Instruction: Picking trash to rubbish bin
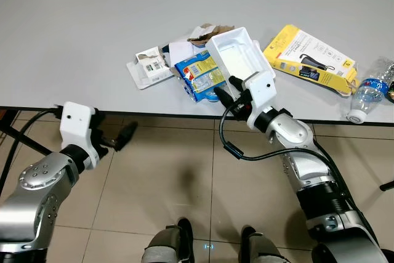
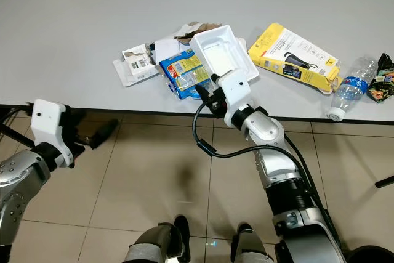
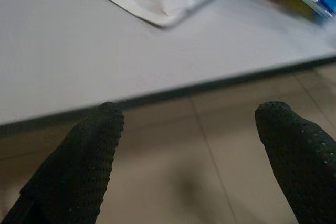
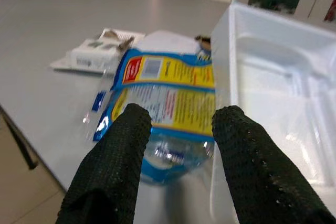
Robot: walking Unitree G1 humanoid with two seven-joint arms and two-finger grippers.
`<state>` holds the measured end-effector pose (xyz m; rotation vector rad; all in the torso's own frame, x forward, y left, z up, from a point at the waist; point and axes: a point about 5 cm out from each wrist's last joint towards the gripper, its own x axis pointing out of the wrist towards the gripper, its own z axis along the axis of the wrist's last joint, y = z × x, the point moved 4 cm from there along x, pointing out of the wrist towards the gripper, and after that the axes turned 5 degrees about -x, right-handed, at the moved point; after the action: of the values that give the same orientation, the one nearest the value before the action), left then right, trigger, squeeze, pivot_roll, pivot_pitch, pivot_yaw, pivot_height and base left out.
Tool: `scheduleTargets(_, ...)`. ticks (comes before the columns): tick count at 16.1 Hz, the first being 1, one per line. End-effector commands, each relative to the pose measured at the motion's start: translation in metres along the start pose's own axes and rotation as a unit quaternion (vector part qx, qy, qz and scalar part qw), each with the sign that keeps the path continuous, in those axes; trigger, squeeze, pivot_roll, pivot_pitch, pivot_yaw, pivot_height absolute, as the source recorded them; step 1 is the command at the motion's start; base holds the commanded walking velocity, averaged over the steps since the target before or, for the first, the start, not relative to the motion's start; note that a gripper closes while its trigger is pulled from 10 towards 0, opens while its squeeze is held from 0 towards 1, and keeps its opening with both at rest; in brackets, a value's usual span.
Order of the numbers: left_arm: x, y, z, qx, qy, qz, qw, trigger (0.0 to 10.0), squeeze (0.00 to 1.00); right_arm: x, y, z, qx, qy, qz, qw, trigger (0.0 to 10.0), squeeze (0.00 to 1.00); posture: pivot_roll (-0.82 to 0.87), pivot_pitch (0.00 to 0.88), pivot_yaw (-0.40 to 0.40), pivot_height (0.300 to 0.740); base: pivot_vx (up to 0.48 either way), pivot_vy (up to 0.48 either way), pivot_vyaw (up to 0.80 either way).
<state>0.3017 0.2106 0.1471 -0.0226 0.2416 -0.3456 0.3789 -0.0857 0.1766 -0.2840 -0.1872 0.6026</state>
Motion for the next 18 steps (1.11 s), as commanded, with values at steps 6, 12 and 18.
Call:
scheduleTargets(6, -0.009, -0.017, 0.013, 0.034, 0.019, -0.065, 0.997, 10.0, 0.00, 0.003, -0.012, 0.013, -0.023, -0.022, -0.030, 0.999, 10.0, 1.00, 0.02, 0.209, 0.109, 0.740, 0.000, 0.000, 0.00)
scheduleTargets(12, -0.010, -0.023, 0.012, 0.025, 0.031, -0.084, 0.996, 10.0, 0.00, 0.005, -0.017, 0.006, -0.046, 0.008, -0.027, 0.999, 10.0, 1.00, 0.02, 0.202, 0.108, 0.740, 0.000, 0.000, 0.00)
scheduleTargets(18, -0.010, -0.030, 0.015, 0.021, 0.028, -0.106, 0.994, 10.0, 0.00, 0.003, -0.012, -0.012, -0.046, 0.041, -0.017, 0.998, 10.0, 0.00, 0.03, 0.207, 0.110, 0.740, 0.000, 0.000, 0.00)
